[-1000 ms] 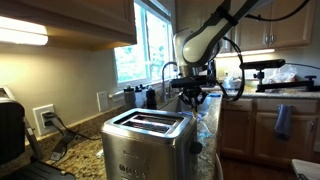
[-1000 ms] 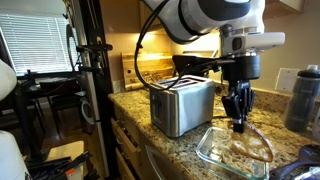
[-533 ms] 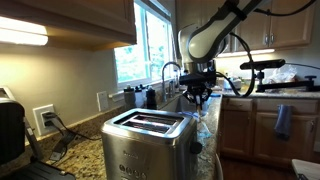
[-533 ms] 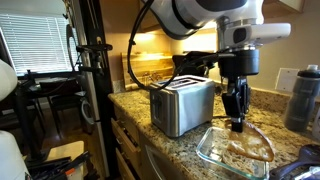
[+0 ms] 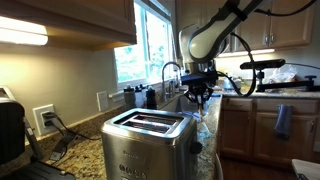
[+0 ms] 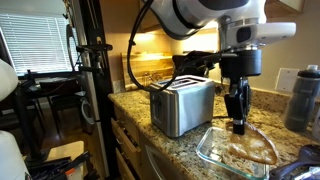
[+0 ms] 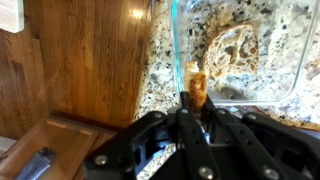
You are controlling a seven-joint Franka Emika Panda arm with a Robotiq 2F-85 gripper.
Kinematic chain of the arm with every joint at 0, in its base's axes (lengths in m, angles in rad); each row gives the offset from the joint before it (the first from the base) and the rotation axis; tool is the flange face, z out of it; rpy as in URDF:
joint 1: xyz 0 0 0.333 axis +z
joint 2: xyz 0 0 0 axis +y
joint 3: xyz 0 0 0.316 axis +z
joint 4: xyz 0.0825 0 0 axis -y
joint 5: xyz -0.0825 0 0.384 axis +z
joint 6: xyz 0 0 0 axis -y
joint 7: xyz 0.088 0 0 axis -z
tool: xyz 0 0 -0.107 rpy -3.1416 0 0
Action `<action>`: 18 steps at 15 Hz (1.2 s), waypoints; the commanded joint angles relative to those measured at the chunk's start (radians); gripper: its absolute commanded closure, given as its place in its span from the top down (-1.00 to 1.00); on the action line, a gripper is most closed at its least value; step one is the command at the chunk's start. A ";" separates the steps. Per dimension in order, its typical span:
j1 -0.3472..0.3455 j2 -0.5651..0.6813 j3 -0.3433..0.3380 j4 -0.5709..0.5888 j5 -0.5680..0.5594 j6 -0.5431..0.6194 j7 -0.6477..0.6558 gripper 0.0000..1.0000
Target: Put the slice of bread in the toaster
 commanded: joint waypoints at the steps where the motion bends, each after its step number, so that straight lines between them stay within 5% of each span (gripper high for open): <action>1: -0.012 -0.047 0.010 -0.036 -0.028 -0.019 -0.012 -0.86; 18: -0.003 -0.047 0.031 -0.018 -0.072 -0.066 -0.111 -0.85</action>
